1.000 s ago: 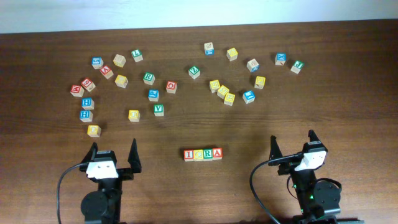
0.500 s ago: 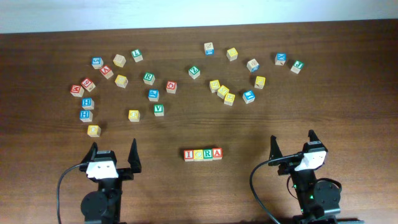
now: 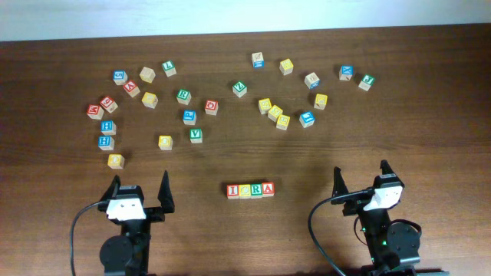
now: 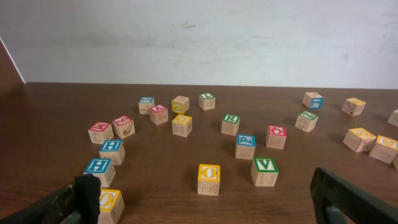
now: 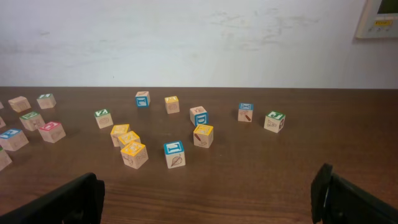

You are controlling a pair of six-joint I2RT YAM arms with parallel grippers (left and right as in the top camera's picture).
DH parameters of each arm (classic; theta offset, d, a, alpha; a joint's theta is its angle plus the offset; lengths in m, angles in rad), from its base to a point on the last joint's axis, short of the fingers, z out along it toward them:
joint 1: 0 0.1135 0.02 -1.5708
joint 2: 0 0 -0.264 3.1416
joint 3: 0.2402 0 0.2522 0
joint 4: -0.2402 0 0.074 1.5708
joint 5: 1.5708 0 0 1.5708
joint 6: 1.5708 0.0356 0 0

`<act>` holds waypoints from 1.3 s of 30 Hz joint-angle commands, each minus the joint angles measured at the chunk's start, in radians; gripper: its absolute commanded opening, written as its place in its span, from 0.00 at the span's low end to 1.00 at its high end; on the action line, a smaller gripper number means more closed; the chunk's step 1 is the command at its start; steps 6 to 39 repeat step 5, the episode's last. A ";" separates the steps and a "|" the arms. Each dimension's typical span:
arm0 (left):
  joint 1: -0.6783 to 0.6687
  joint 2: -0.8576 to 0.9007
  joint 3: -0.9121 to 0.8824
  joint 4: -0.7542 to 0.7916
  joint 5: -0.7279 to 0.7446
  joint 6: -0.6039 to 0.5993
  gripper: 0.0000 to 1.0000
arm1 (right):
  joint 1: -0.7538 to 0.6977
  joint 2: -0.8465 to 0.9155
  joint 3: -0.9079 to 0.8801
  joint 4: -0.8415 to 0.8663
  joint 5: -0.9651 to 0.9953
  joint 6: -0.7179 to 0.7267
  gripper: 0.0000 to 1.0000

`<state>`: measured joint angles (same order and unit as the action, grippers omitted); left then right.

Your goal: Spell out ICRA

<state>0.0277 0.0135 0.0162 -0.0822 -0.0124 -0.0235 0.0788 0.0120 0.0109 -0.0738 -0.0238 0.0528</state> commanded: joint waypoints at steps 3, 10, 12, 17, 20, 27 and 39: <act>0.006 -0.008 -0.008 -0.001 -0.003 -0.006 0.99 | -0.008 -0.007 -0.005 -0.006 0.009 0.007 0.98; 0.006 -0.009 -0.008 -0.001 -0.003 -0.006 0.99 | -0.008 -0.007 -0.005 -0.005 0.009 0.007 0.98; 0.006 -0.009 -0.008 -0.001 -0.003 -0.006 0.99 | -0.008 -0.007 -0.005 -0.005 0.009 0.007 0.98; 0.006 -0.009 -0.008 -0.001 -0.003 -0.006 0.99 | -0.008 -0.007 -0.005 -0.005 0.009 0.007 0.98; 0.006 -0.009 -0.008 -0.001 -0.003 -0.006 0.99 | -0.008 -0.007 -0.005 -0.005 0.009 0.007 0.98; 0.006 -0.009 -0.008 -0.001 -0.003 -0.006 0.99 | -0.008 -0.007 -0.005 -0.005 0.009 0.007 0.98; 0.006 -0.009 -0.008 -0.001 -0.003 -0.006 0.99 | -0.008 -0.007 -0.005 -0.005 0.009 0.007 0.98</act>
